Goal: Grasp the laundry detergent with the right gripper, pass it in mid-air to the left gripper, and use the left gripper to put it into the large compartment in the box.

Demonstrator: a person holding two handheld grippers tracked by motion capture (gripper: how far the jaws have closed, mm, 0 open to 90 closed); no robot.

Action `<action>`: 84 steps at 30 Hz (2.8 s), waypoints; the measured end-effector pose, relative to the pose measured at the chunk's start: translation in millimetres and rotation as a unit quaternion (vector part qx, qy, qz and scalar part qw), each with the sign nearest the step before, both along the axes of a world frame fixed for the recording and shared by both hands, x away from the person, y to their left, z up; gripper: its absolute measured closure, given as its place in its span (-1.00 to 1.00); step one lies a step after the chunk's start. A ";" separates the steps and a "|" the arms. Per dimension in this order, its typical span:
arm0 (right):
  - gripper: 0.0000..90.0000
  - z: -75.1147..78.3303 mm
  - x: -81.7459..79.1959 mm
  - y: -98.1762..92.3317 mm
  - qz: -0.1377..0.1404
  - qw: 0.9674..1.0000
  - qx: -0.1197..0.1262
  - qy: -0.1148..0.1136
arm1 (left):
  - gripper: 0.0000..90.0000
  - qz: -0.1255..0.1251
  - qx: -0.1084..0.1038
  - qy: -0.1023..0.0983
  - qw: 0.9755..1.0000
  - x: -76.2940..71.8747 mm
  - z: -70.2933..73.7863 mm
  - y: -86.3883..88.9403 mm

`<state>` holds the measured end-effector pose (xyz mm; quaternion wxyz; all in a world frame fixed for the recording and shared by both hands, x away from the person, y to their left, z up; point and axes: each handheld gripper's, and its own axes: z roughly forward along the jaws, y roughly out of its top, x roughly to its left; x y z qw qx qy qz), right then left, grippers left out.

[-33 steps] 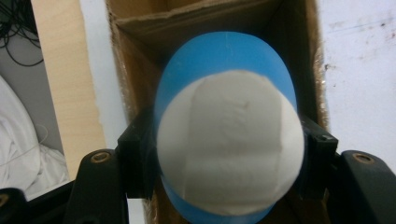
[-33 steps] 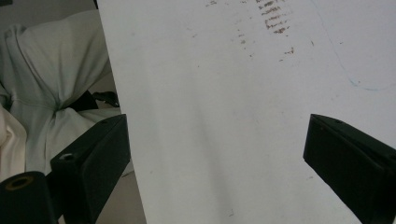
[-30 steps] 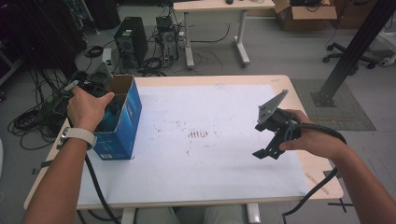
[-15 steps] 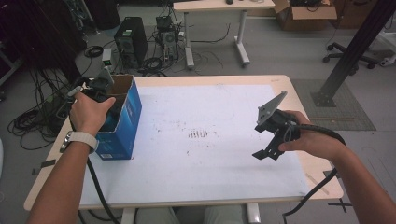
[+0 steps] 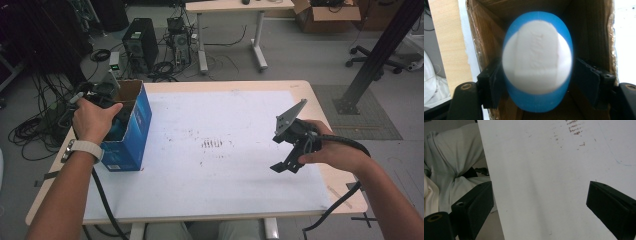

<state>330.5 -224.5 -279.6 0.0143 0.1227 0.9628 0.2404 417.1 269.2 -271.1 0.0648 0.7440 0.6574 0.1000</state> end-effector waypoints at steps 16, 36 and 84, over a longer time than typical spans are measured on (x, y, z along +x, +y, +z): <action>-0.82 5.7 -9.6 -1.4 0.004 1.000 0.002 -0.006 | -0.54 -0.005 0.008 -0.010 1.000 -12.0 32.0 -4.9; -0.82 13.7 -20.6 1.7 0.009 1.000 0.007 -0.016 | -0.54 -0.062 -0.025 -0.009 0.998 -49.2 86.7 -36.4; -0.82 15.1 -25.3 2.6 0.007 1.000 0.007 -0.017 | -0.85 -0.216 -0.041 0.009 0.976 -90.0 92.3 -134.0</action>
